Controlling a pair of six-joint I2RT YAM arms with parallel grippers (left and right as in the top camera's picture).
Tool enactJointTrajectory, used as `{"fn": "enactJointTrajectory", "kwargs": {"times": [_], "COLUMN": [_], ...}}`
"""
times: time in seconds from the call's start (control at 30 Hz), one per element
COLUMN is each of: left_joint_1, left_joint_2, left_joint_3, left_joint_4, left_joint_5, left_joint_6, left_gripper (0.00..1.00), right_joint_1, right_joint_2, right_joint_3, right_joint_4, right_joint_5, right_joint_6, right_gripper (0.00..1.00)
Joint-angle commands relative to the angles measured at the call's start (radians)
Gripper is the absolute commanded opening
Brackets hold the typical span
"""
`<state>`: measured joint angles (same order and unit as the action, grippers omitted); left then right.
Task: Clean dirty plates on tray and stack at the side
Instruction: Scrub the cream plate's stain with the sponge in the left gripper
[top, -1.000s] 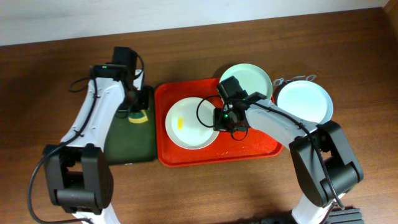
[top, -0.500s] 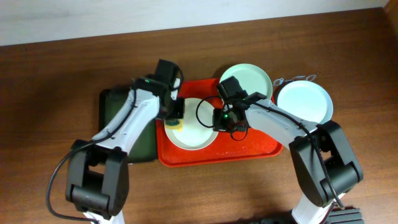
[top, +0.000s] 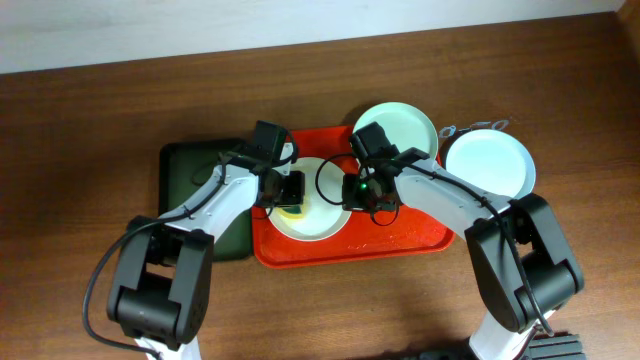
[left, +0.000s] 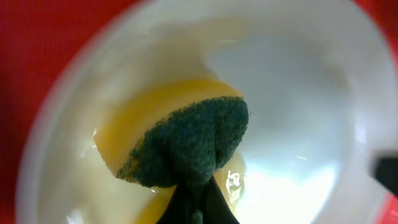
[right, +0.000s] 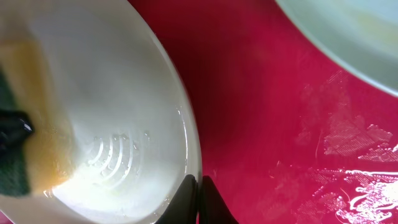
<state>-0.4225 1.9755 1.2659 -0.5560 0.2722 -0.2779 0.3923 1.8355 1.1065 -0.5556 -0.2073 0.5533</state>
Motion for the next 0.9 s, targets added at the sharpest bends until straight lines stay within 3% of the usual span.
{"fn": "enactJointTrajectory", "kwargs": {"times": [0.0, 0.17, 0.3, 0.57, 0.77, 0.87], "left_joint_1": [-0.009, -0.009, -0.010, -0.061, -0.080, -0.064], "left_joint_2": [0.010, -0.054, -0.045, 0.116, 0.100, 0.004], "left_joint_3": [0.063, 0.156, 0.136, 0.102, 0.129, 0.160], "left_joint_4": [-0.015, -0.104, -0.145, -0.121, -0.119, -0.123], "left_joint_5": [0.163, -0.128, -0.252, -0.235, 0.122, 0.143], "left_joint_6": [-0.009, -0.010, -0.010, -0.010, 0.041, 0.041], "left_gripper": [0.00, 0.00, 0.00, 0.00, 0.00, 0.00], "right_joint_1": [0.001, 0.001, 0.001, 0.001, 0.001, 0.001], "right_joint_2": [0.010, 0.010, 0.010, 0.010, 0.010, 0.010], "right_joint_3": [-0.009, -0.009, -0.009, -0.009, -0.009, -0.009], "right_joint_4": [0.007, 0.006, 0.007, 0.007, 0.007, 0.007], "right_joint_5": [-0.014, -0.014, -0.014, -0.014, -0.014, -0.014], "right_joint_6": [0.001, 0.001, 0.001, 0.001, 0.001, 0.001], "right_gripper": [0.04, 0.04, 0.04, 0.04, 0.04, 0.04]}}
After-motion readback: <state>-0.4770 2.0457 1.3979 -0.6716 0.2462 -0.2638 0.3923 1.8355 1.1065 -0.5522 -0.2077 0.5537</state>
